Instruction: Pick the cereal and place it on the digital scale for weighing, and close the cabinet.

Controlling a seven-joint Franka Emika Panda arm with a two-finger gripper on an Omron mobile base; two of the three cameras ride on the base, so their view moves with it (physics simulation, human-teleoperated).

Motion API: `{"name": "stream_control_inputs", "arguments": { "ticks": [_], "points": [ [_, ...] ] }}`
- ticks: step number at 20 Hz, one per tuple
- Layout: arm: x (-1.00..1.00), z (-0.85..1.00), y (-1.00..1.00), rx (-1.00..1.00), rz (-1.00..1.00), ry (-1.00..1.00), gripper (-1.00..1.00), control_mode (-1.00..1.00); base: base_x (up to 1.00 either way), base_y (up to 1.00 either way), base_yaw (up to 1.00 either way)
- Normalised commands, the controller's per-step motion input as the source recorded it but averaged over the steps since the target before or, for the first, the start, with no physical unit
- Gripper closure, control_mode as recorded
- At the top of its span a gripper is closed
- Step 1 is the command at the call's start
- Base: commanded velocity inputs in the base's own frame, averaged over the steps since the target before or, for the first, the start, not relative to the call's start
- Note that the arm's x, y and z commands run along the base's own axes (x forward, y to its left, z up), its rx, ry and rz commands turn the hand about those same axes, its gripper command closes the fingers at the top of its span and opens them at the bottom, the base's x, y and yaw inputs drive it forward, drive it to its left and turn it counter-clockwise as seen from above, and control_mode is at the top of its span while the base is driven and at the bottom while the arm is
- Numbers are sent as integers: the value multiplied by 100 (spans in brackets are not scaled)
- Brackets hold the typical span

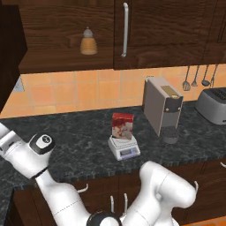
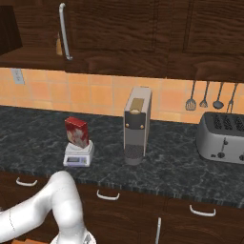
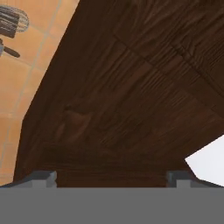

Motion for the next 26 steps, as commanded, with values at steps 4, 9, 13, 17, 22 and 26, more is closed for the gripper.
{"name": "stream_control_inputs", "arguments": {
  "ticks": [4,9,13,17,22,26],
  "points": [
    [-3,-99,87,-1,-4,-24,-100,-100,0,0,0],
    [0,-26,100,4,-13,-29,-100,-100,0,0,0],
    [-5,33,29,32,-10,-17,-100,-100,0,0,0],
    [-31,15,-18,62,-2,-10,-100,-100,0,0,0],
    [-72,0,-52,74,-3,-15,-100,-100,0,0,0],
    [-77,0,-64,69,-8,-4,-100,-100,0,0,0]
  ]
}}
